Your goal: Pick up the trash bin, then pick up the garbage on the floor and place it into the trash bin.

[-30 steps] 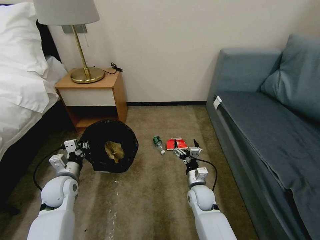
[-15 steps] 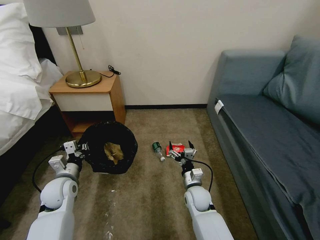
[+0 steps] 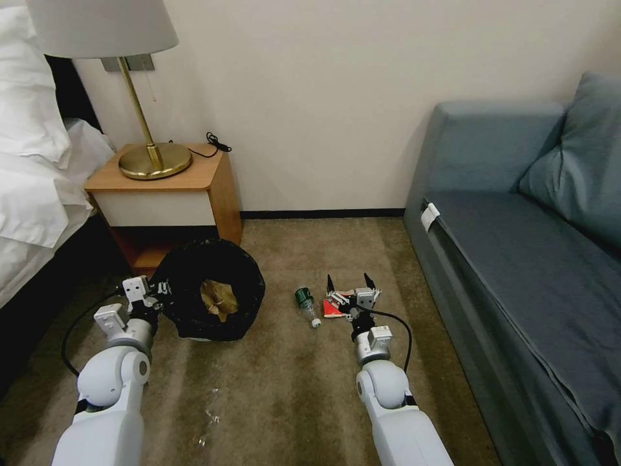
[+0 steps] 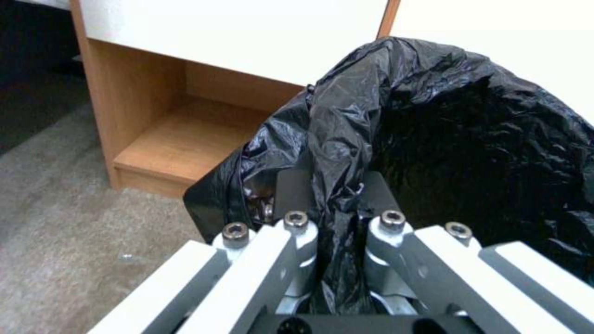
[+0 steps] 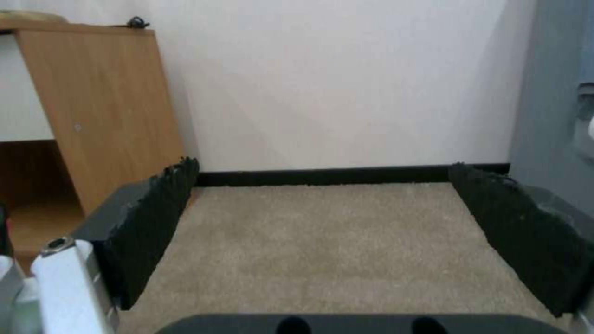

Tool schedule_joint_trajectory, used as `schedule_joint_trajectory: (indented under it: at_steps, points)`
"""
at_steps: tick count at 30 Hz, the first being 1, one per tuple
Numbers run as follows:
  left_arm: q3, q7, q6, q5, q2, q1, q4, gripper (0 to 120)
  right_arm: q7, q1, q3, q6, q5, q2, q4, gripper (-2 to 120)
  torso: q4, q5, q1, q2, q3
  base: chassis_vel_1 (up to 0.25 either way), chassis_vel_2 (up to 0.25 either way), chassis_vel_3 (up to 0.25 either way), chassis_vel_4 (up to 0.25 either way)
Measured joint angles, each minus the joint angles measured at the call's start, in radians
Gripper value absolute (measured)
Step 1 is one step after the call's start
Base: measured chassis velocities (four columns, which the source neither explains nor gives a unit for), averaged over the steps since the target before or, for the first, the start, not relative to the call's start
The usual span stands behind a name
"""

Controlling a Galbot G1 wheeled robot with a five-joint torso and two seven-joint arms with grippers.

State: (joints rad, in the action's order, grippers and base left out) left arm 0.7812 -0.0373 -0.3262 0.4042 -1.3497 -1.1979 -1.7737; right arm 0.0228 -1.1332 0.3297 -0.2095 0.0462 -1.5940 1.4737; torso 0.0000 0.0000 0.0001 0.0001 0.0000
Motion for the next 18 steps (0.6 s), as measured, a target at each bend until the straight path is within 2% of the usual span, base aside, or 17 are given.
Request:
schedule_joint_trajectory:
  at_steps: [12, 18]
  points:
    - [-0.003, 0.003, 0.0, -0.002, -0.001, 0.0, 0.0, 4, -0.002, 0.009, 0.01, -0.027, -0.009, 0.002, -0.015, 100, 0.0, 0.0, 0.0, 0.0, 0.0, -0.081, 0.092, 0.086, -0.083]
    - [0.002, 0.003, 0.0, -0.002, -0.001, -0.004, -0.004, 4, -0.012, 0.014, 0.009, -0.039, -0.008, 0.018, -0.021, 100, 0.0, 0.0001, 0.0, 0.0, 0.0, -0.007, 0.007, 0.008, -0.011]
